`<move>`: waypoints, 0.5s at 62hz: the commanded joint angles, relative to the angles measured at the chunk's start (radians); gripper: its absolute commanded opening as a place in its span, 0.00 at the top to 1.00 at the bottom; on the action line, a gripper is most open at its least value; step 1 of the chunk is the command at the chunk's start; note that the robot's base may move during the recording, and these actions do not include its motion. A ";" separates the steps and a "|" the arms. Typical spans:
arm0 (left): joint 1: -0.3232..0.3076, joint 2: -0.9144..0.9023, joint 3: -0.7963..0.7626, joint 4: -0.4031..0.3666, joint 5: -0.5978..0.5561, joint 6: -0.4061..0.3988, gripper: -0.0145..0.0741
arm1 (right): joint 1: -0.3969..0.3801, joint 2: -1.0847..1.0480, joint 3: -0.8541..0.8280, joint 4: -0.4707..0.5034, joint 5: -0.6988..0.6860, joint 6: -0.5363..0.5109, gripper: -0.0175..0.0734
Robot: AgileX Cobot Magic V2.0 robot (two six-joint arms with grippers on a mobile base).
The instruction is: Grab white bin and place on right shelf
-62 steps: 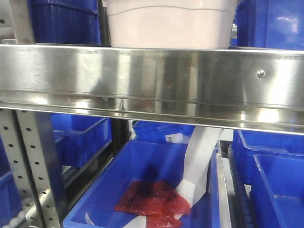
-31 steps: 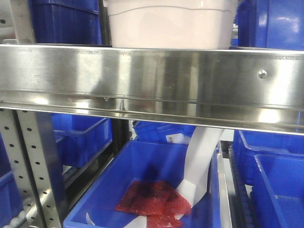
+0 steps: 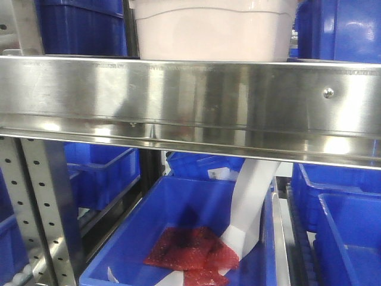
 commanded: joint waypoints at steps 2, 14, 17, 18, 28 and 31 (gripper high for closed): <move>0.004 -0.010 0.020 -0.003 -0.089 0.005 0.97 | 0.001 -0.008 -0.004 -0.009 -0.094 -0.004 0.75; 0.004 -0.010 0.020 -0.003 -0.089 0.005 0.97 | 0.001 -0.008 -0.004 -0.009 -0.094 -0.004 0.75; 0.004 -0.010 0.020 -0.003 -0.089 0.005 0.97 | 0.001 -0.008 -0.004 -0.009 -0.094 -0.004 0.75; 0.004 -0.010 0.020 -0.003 -0.089 0.005 0.97 | 0.001 -0.008 -0.004 -0.009 -0.094 -0.004 0.75; 0.004 -0.010 0.020 -0.003 -0.089 0.005 0.97 | 0.001 -0.008 -0.004 -0.009 -0.094 -0.004 0.75; 0.004 -0.010 0.020 -0.003 -0.089 0.005 0.97 | 0.001 -0.008 -0.004 -0.009 -0.094 -0.004 0.75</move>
